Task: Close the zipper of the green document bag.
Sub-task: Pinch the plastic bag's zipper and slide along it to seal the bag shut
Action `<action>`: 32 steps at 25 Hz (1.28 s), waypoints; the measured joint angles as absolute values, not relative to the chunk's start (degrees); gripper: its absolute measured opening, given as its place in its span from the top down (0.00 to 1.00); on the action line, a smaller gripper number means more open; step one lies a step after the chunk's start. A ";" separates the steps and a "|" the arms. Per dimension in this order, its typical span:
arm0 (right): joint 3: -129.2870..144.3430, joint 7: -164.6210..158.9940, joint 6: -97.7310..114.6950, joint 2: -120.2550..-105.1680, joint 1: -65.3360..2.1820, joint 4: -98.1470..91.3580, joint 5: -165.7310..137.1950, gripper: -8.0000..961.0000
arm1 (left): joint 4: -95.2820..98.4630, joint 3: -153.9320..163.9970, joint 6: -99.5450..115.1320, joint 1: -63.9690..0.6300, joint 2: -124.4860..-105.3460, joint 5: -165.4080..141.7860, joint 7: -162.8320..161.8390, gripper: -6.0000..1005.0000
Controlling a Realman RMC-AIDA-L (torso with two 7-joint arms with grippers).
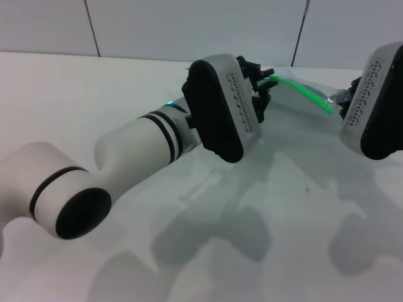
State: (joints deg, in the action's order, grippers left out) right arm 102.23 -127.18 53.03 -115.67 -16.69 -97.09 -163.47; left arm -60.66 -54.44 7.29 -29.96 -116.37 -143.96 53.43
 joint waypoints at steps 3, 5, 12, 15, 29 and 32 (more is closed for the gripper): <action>102.21 -127.17 53.05 -115.67 -16.07 -97.74 -163.56 0.90 | -60.45 -55.10 7.38 -29.79 -116.37 -143.81 53.18 0.89; 102.18 -127.17 53.07 -115.67 -15.69 -98.21 -163.63 0.90 | -60.26 -55.45 7.40 -29.64 -116.37 -143.80 53.16 0.89; 102.14 -127.14 53.09 -115.57 -15.46 -98.38 -163.73 0.90 | -59.19 -55.90 7.40 -29.36 -116.43 -143.78 53.12 0.87; 102.29 -127.13 53.09 -115.57 -15.50 -98.19 -163.74 0.90 | -59.28 -55.79 7.40 -29.39 -116.45 -143.78 53.15 0.86; 101.89 -127.09 52.79 -115.49 -15.99 -97.35 -163.61 0.90 | -62.41 -54.48 7.40 -28.25 -116.45 -144.25 55.61 0.66; 101.85 -127.09 52.68 -115.49 -16.00 -97.31 -163.58 0.90 | -62.99 -54.50 7.87 -27.56 -116.45 -144.28 56.22 0.66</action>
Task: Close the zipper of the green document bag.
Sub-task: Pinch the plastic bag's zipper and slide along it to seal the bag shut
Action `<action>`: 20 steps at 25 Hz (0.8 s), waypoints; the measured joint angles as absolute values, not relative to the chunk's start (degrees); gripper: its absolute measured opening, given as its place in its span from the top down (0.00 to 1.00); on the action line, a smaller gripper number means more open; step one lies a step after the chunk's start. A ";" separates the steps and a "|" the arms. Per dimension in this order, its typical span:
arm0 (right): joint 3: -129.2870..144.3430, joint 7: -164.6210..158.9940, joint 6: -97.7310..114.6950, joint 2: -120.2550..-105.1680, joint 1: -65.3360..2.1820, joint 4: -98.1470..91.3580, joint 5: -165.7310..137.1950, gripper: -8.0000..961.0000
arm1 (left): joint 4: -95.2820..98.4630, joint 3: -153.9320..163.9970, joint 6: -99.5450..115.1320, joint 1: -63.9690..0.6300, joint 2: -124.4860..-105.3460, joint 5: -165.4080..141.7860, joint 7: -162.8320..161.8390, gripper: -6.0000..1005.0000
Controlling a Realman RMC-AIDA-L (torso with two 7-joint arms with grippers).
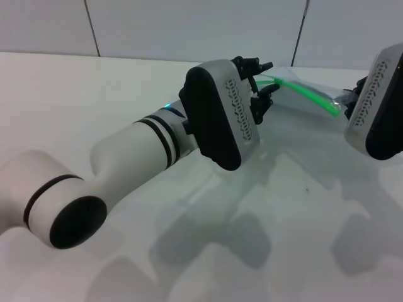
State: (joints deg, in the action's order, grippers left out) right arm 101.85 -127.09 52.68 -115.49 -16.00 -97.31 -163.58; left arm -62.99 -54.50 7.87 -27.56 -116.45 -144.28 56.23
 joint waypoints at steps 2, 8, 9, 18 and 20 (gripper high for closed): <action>101.85 -127.08 52.66 -115.49 -16.04 -97.31 -163.58 0.90 | -62.99 -54.51 8.93 -27.25 -116.45 -144.30 57.03 0.67; 102.28 -127.08 52.65 -115.48 -16.09 -97.82 -163.45 0.90 | -61.81 -54.64 9.73 -27.70 -116.45 -144.10 58.22 0.67; 102.33 -127.09 52.67 -115.49 -16.09 -97.90 -163.44 0.90 | -61.57 -54.56 9.73 -27.93 -116.45 -144.12 58.24 0.67; 102.20 -127.08 52.86 -115.52 -16.13 -97.84 -163.50 0.89 | -61.52 -52.87 9.10 -28.43 -116.45 -144.36 61.39 0.68; 102.16 -127.08 52.86 -115.51 -16.32 -97.71 -163.53 0.89 | -61.38 -52.58 9.02 -28.52 -116.45 -144.40 61.84 0.68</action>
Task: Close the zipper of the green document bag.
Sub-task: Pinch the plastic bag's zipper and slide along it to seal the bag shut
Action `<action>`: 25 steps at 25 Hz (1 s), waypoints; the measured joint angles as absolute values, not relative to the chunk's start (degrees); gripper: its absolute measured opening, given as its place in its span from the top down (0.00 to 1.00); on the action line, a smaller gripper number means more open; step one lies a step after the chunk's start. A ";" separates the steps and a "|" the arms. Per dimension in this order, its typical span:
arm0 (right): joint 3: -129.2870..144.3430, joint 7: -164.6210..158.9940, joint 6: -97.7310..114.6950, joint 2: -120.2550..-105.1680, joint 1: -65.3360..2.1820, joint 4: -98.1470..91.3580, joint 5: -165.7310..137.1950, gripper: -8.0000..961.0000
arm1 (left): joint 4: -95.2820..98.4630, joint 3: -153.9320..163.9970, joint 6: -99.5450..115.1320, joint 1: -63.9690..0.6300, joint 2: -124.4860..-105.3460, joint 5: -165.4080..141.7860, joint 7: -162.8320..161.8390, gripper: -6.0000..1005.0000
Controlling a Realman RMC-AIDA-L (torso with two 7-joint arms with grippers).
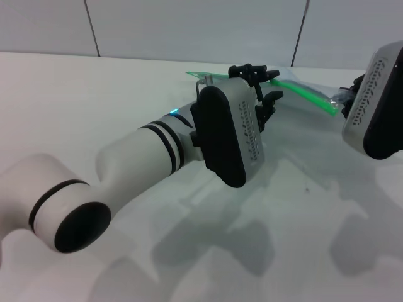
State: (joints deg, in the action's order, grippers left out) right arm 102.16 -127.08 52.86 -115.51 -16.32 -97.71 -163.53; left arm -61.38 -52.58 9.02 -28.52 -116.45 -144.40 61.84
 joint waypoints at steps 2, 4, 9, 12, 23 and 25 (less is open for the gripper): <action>102.14 -127.08 52.86 -115.49 -16.55 -97.54 -163.52 0.89 | -61.31 -52.37 8.99 -28.55 -116.45 -144.41 62.43 0.68; 102.13 -127.09 52.86 -115.49 -16.65 -97.38 -163.50 0.89 | -61.31 -52.30 8.97 -28.56 -116.45 -144.41 63.08 0.68; 102.04 -127.08 52.86 -115.49 -16.69 -97.17 -163.44 0.89 | -61.31 -52.29 8.87 -28.52 -116.45 -144.38 64.51 0.68; 102.03 -127.09 52.85 -115.49 -16.70 -97.08 -163.39 0.89 | -61.30 -52.29 8.87 -28.46 -116.45 -144.24 65.40 0.68; 102.34 -127.08 52.82 -115.56 -16.87 -97.04 -163.29 0.89 | -59.71 -52.58 9.36 -29.53 -116.45 -143.98 66.43 0.69; 102.36 -127.08 52.82 -115.57 -16.88 -97.06 -163.29 0.89 | -59.70 -52.52 9.43 -29.83 -116.45 -143.97 66.44 0.69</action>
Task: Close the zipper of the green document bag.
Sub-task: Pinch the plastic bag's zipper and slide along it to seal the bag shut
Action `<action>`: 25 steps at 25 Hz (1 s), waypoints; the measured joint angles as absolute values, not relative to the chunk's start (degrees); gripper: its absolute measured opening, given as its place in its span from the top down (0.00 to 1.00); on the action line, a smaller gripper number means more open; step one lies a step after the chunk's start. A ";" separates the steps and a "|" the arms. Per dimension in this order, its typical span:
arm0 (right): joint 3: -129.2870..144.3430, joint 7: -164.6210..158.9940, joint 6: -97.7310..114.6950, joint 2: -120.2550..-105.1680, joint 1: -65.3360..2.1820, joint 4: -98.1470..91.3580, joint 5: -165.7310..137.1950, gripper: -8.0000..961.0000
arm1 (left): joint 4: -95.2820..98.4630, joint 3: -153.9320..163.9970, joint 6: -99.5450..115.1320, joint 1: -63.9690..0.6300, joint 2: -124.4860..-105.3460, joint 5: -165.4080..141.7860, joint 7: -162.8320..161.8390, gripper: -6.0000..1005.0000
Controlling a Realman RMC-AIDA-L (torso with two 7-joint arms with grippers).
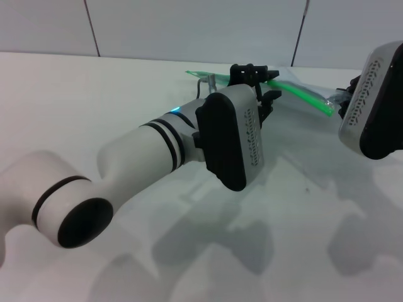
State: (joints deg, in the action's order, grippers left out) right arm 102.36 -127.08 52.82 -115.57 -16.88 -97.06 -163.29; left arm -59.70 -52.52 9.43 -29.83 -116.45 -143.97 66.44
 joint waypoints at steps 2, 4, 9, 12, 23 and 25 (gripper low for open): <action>102.38 -127.08 52.82 -115.57 -16.88 -97.07 -163.29 0.89 | -59.68 -52.48 9.51 -30.21 -116.45 -143.96 66.45 0.69; 102.41 -127.09 52.82 -115.58 -16.88 -97.15 -163.30 0.89 | -59.68 -52.45 9.53 -30.34 -116.46 -143.96 66.45 0.70; 102.47 -127.08 52.85 -115.58 -16.88 -97.40 -163.30 0.88 | -59.59 -52.46 9.51 -30.42 -116.53 -143.91 66.36 0.72; 102.47 -127.09 52.86 -115.62 -16.88 -97.49 -163.30 0.88 | -59.44 -52.70 9.30 -30.43 -116.54 -143.86 66.13 0.74; 102.48 -127.09 52.79 -115.66 -16.90 -97.72 -163.30 0.88 | -56.64 -52.47 10.08 -32.07 -116.96 -143.61 65.87 0.80; 102.52 -127.09 52.78 -115.66 -16.91 -97.74 -163.30 0.88 | -56.64 -52.31 10.86 -32.13 -116.97 -143.61 65.86 0.81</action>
